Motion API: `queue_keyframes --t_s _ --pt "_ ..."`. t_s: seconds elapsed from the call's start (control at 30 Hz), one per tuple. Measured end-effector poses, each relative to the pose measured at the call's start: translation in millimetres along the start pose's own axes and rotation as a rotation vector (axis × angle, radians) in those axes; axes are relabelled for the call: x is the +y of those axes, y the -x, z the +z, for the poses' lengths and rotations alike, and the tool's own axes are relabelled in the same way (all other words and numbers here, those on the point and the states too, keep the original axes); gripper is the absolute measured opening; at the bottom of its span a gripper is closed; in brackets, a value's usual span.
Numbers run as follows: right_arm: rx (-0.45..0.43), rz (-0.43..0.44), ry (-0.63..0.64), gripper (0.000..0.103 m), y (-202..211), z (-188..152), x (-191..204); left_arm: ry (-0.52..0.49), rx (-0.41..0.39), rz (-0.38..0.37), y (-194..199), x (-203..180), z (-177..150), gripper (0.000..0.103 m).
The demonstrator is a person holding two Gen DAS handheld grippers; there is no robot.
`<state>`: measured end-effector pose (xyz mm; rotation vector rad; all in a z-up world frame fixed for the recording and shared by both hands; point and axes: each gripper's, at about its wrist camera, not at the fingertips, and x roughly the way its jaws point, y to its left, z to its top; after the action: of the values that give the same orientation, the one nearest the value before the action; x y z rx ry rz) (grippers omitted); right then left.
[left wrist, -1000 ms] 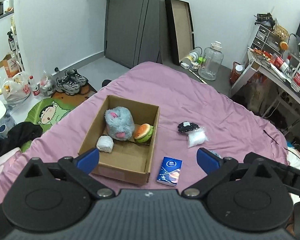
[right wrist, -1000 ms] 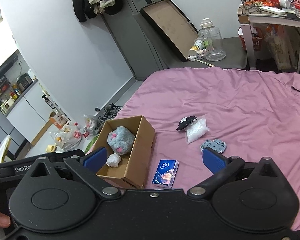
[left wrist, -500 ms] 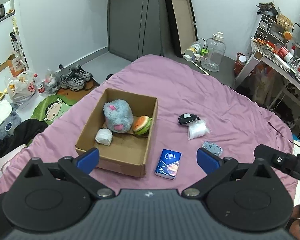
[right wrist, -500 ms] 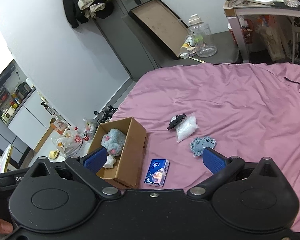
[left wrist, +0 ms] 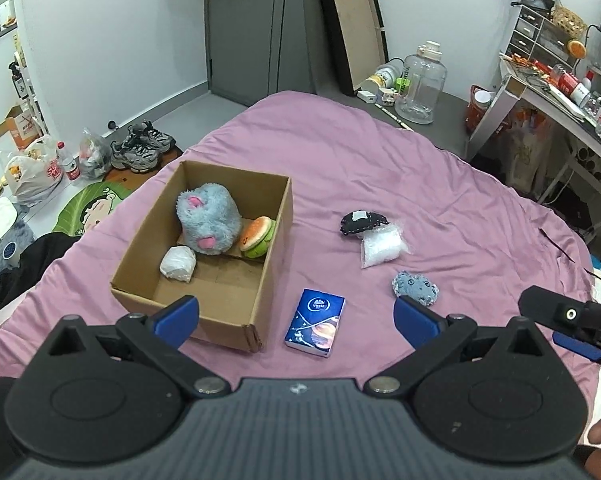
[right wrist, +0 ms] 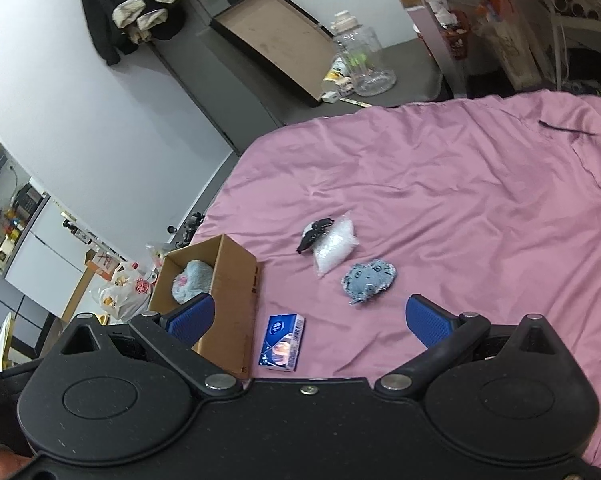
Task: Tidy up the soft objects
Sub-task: 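Move both grippers toward the blue tissue pack and the denim cat plush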
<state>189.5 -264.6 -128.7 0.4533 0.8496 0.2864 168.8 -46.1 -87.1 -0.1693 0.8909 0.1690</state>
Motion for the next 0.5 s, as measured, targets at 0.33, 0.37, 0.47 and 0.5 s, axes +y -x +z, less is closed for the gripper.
queue_keyframes --t_s 0.33,0.37,0.47,0.5 --pt "0.034 -0.025 -0.056 0.103 -18.0 2.7 -25.4 0.003 0.026 0.01 -32.9 -15.6 -8.2 0.099" --pt "0.037 -0.025 -0.061 0.103 -20.3 3.2 -27.4 -0.002 0.027 0.015 -35.8 -17.8 -9.1 0.098" --pt "0.058 -0.022 -0.082 0.103 -29.3 4.3 -34.7 -0.004 0.041 0.008 -45.7 -23.3 -11.6 0.093" --pt "0.062 -0.022 -0.086 0.103 -31.2 4.9 -37.0 -0.004 0.048 0.005 -49.9 -25.3 -12.5 0.092"
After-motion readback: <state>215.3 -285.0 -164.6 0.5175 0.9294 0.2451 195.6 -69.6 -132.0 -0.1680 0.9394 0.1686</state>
